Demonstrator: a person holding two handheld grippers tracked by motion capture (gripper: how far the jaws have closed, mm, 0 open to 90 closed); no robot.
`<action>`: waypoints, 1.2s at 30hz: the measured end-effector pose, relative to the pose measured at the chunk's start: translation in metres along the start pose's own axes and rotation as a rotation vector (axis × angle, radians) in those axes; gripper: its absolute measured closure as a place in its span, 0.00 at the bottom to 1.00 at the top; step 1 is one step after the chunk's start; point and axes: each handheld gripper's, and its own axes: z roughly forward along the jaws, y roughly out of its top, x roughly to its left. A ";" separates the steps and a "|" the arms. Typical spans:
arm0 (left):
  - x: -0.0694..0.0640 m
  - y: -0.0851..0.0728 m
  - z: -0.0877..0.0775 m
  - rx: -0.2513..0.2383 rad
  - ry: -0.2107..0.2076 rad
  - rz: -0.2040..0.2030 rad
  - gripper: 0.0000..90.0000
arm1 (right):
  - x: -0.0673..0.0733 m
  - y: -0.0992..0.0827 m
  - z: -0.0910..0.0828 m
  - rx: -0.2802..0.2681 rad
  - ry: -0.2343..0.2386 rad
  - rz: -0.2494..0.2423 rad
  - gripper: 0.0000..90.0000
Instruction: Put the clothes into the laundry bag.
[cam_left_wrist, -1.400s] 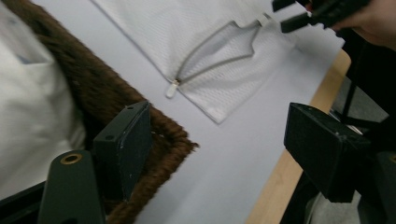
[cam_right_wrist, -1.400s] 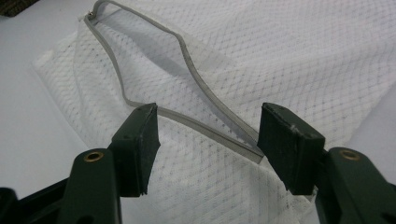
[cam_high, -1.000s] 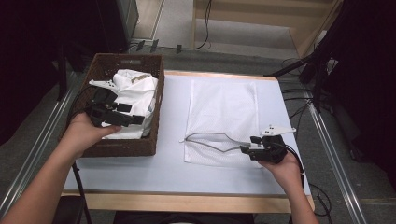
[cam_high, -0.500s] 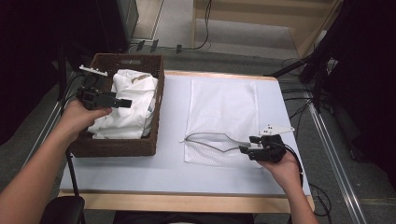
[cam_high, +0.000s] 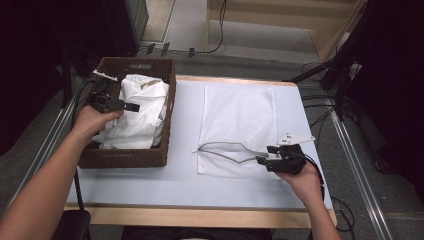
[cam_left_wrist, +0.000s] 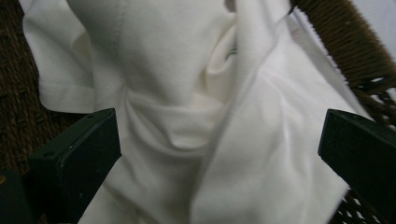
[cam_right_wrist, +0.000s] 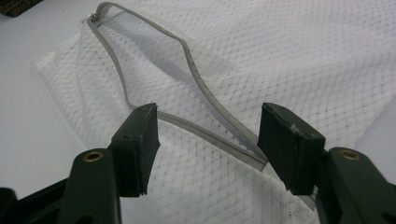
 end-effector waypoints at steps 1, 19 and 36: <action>0.004 0.000 0.006 0.007 -0.004 -0.012 0.00 | 0.000 0.000 0.000 0.000 0.000 0.000 0.44; -0.017 0.013 0.070 0.121 0.037 0.011 0.00 | 0.001 0.001 0.001 0.006 0.006 -0.005 0.44; -0.006 0.004 0.091 0.075 0.189 0.076 0.00 | 0.004 0.001 0.001 0.012 0.004 -0.027 0.44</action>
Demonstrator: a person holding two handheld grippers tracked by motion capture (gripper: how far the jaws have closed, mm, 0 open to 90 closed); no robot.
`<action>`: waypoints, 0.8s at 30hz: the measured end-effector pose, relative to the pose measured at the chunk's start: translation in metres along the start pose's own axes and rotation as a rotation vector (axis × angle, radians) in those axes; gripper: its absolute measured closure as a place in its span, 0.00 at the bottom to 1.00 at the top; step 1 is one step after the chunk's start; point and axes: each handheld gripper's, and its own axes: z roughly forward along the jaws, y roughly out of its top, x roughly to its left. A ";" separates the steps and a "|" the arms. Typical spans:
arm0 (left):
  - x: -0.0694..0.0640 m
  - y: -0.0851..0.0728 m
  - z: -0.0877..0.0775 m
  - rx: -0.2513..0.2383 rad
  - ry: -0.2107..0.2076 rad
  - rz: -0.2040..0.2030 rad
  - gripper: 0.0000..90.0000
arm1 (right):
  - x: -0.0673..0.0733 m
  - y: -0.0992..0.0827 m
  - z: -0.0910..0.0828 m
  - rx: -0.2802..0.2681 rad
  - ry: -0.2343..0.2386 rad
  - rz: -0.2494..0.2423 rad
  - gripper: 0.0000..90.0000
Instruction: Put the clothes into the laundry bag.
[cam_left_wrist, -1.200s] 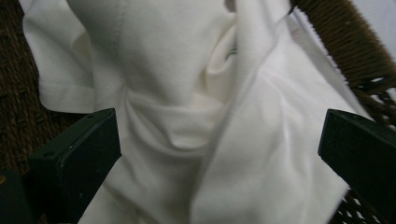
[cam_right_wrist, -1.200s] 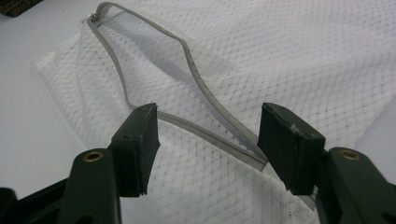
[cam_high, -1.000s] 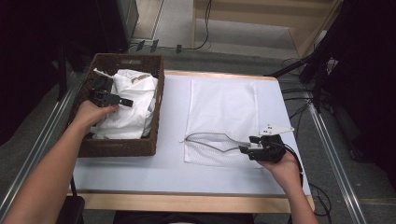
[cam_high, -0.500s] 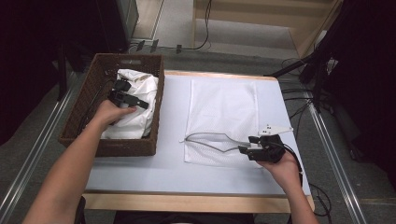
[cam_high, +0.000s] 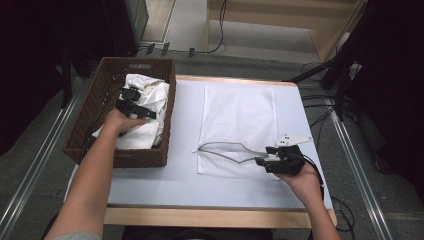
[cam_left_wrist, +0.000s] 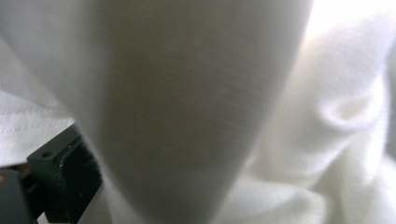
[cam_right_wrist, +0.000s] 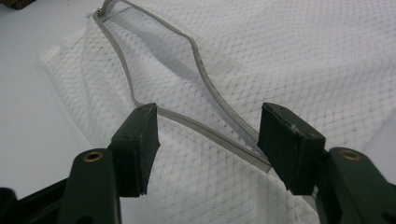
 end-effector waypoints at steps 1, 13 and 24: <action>0.001 -0.002 0.002 -0.033 -0.015 0.019 0.00 | 0.000 0.000 0.000 -0.003 0.000 -0.003 0.44; 0.000 -0.003 0.002 -0.072 -0.036 0.004 0.18 | 0.002 0.005 0.005 -0.002 0.004 -0.014 0.44; -0.003 0.008 -0.017 0.010 -0.143 -0.031 0.59 | 0.001 0.007 0.009 0.005 0.011 -0.014 0.44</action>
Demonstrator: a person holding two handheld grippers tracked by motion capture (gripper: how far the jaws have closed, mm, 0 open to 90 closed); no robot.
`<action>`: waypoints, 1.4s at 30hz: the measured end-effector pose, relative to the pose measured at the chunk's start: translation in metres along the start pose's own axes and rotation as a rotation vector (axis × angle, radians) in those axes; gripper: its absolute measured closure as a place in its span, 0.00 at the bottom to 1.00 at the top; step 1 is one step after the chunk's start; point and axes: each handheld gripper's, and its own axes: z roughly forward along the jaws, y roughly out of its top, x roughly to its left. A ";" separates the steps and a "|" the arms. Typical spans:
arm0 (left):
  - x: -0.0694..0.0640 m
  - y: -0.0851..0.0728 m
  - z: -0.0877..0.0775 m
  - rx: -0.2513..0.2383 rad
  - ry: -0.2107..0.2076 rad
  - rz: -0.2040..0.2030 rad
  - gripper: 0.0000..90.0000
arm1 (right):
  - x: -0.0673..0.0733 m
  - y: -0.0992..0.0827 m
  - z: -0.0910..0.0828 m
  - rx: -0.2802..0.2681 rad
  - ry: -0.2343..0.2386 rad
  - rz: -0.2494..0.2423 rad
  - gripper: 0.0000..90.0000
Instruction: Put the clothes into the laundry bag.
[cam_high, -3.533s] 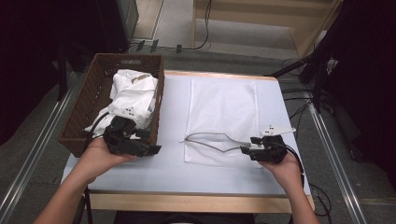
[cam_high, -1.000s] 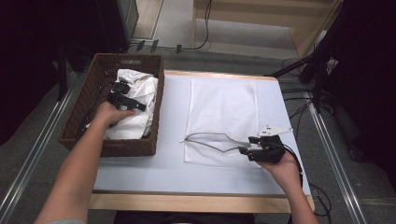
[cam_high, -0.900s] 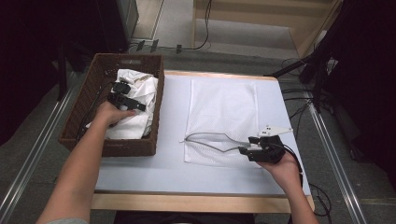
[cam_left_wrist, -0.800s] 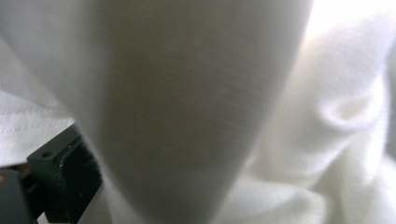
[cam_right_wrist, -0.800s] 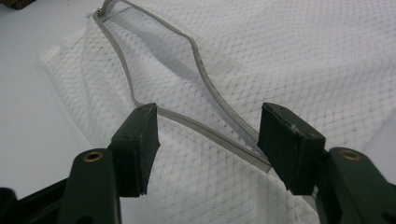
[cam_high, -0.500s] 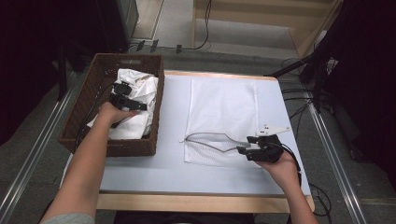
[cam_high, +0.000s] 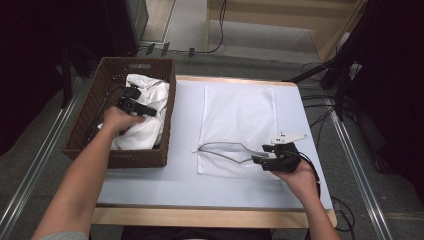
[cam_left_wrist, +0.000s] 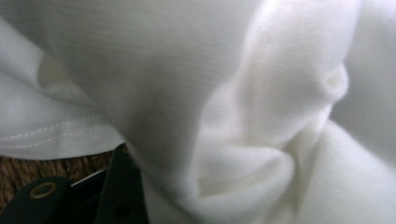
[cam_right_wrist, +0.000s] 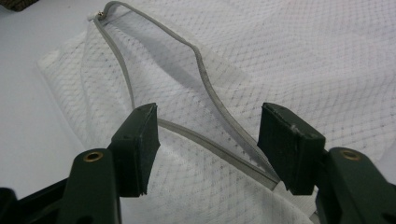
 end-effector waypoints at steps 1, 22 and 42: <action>0.000 0.001 -0.003 -0.008 -0.001 0.000 0.60 | 0.000 0.000 -0.001 -0.006 0.001 0.002 0.44; -0.020 0.050 -0.146 -0.109 -0.068 0.016 0.62 | -0.003 -0.004 -0.006 -0.017 -0.010 0.015 0.44; -0.097 0.078 -0.217 -0.190 -0.203 0.137 0.61 | -0.002 -0.004 -0.005 -0.043 -0.009 0.007 0.47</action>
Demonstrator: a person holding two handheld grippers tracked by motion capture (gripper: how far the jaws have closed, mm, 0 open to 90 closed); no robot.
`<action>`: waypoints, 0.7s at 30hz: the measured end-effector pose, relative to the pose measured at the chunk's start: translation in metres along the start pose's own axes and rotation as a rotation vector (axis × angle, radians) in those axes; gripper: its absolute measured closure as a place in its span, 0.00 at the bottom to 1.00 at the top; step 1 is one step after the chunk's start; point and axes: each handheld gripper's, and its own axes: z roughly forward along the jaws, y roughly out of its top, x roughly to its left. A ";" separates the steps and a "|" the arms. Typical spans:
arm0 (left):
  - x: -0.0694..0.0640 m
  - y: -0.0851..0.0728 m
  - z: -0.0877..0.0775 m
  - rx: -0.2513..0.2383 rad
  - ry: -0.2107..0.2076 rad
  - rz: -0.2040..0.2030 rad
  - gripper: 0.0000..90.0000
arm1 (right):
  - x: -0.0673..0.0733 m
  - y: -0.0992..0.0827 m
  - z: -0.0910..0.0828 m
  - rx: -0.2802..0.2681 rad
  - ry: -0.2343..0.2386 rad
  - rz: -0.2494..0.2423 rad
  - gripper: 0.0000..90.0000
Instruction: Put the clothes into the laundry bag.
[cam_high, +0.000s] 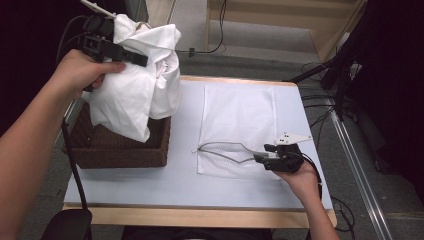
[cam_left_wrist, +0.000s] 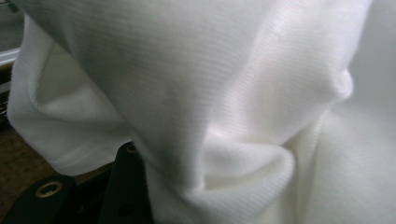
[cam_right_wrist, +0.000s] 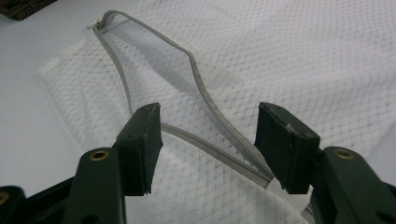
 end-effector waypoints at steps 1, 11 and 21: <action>-0.005 0.002 0.002 0.000 -0.011 0.014 0.61 | 0.000 0.000 0.000 0.001 -0.001 -0.001 0.47; -0.054 0.005 0.028 0.015 -0.091 0.083 0.61 | 0.004 0.002 0.004 -0.002 0.009 -0.004 0.47; -0.091 -0.012 0.061 0.072 -0.177 0.132 0.61 | 0.002 0.005 0.008 -0.019 0.010 0.010 0.47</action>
